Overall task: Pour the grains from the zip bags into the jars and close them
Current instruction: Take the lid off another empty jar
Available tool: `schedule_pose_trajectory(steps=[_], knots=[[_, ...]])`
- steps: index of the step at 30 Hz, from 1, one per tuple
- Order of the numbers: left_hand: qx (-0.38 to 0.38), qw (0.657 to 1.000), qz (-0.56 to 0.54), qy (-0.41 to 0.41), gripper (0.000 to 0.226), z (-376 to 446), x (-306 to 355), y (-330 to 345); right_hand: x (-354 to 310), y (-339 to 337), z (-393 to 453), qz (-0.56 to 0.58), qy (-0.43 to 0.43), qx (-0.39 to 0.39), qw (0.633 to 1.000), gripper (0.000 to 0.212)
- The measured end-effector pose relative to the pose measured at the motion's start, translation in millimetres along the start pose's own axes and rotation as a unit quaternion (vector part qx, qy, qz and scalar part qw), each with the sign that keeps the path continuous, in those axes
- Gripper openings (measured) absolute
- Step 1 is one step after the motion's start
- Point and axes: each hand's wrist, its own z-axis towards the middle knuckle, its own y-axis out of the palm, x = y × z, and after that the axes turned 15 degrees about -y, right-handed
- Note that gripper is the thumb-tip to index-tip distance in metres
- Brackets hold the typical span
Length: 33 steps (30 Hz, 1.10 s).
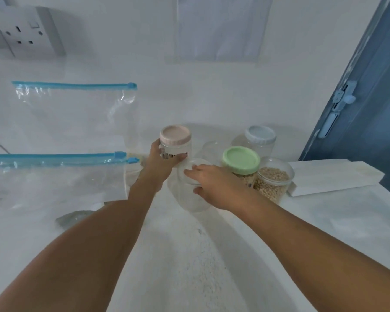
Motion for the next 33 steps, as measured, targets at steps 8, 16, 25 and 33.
schedule_pose_trajectory(steps=[8, 16, 25, 33], knots=[[0.077, 0.996, 0.015, 0.047, 0.082, -16.0, -18.9, -3.7, 3.9, 2.1, -0.4, 0.014, 0.018, 0.006, 1.0, 0.05], [0.152, 0.986, 0.068, 0.02, 0.073, -63.6, -37.6, -7.8, 3.0, -1.1, -5.0, 0.038, 0.016, -0.008, 0.999, 0.053], [0.197, 0.975, 0.099, 0.019, 0.081, -96.4, -45.5, -1.6, 6.9, -4.6, -3.9, 0.02, 0.015, -0.026, 0.999, 0.036], [0.188, 0.976, 0.104, 0.046, 0.105, -141.3, -63.4, 0.8, -1.4, -17.1, -8.1, 0.019, 0.012, -0.038, 0.999, 0.055]])
